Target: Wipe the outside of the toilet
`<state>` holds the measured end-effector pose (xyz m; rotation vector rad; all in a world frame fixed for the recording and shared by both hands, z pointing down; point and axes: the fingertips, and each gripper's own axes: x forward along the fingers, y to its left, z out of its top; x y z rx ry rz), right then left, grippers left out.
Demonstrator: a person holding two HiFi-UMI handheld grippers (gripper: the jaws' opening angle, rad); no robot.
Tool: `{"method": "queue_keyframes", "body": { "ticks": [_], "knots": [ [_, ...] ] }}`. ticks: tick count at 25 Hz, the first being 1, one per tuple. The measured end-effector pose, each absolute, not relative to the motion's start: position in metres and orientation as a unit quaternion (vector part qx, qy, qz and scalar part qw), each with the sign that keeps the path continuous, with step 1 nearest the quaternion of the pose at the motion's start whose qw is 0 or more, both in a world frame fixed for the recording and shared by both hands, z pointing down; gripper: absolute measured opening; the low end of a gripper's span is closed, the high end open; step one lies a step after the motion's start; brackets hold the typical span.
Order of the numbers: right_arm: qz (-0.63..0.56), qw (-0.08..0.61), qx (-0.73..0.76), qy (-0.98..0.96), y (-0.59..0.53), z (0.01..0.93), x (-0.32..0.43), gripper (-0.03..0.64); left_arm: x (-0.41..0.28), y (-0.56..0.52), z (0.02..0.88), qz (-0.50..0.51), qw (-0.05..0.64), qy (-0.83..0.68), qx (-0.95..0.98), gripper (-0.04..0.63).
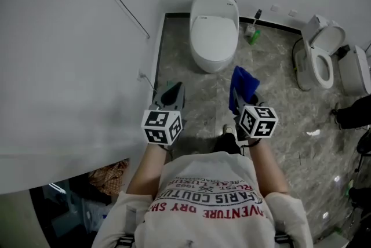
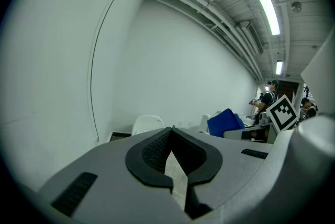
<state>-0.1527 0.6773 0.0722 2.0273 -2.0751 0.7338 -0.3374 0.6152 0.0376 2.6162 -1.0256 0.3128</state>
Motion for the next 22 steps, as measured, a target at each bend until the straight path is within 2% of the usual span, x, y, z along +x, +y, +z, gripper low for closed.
{"method": "queue_keyframes", "body": {
  "ticks": [6,17,22],
  "knots": [
    [0.264,0.081,0.659,-0.700,0.611,0.093,-0.125,0.072,-0.308,0.559,0.064,0.119,0.176,-0.374,0.903,0.008],
    [0.251,0.120,0.615,-0.738,0.436,0.105,0.006,0.072,-0.166,0.383,0.067,0.110,0.180,-0.409,0.888,0.008],
    [0.271,0.122,0.604,-0.739,0.367,0.112,0.052,0.072,-0.127,0.323,0.069,0.119,0.188,-0.416,0.882,0.008]
  ]
}}
